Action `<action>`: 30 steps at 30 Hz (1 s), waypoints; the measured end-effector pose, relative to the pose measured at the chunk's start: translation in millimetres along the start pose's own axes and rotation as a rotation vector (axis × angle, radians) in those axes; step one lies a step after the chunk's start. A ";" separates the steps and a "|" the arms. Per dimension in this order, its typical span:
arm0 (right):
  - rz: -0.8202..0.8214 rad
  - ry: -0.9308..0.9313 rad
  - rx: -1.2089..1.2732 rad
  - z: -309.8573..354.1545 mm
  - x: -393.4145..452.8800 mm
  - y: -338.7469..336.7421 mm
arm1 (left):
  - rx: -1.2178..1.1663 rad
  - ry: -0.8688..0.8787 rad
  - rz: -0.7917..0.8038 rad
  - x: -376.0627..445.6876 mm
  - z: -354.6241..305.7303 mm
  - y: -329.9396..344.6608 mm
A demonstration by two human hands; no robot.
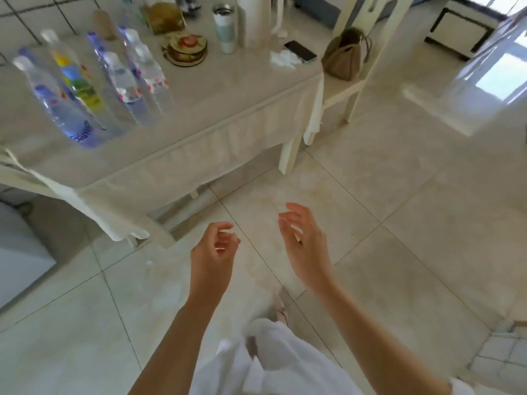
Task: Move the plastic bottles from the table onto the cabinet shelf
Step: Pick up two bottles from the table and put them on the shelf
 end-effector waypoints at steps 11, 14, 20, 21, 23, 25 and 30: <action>0.280 -0.109 -0.037 35.2 181.3 52.4 | -0.099 -0.115 -0.240 124.2 4.6 -58.1; 0.355 -0.145 -0.062 46.3 222.8 67.1 | -0.109 -0.136 -0.316 150.8 3.8 -76.6; 0.462 -0.181 -0.071 69.3 304.3 101.8 | -0.111 -0.167 -0.427 208.8 7.3 -119.1; 0.472 -0.181 -0.069 72.5 318.8 109.7 | -0.104 -0.165 -0.446 220.9 9.0 -128.9; 0.481 -0.187 -0.074 77.9 335.6 119.7 | -0.094 -0.161 -0.468 235.3 10.9 -142.8; 0.485 -0.183 -0.074 84.2 360.6 134.7 | -0.097 -0.161 -0.494 256.3 17.2 -162.6; 0.495 -0.130 -0.038 98.2 434.3 173.0 | -0.109 -0.165 -0.475 321.9 40.4 -219.2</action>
Point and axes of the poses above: each hand's wrist, its own x-axis towards the middle knuckle, its own y-axis out of the palm, z = x × y, the point moved 9 cm from there along x, towards the middle knuckle, and after that the axes turned 15 degrees about z, right-handed, at the moved point
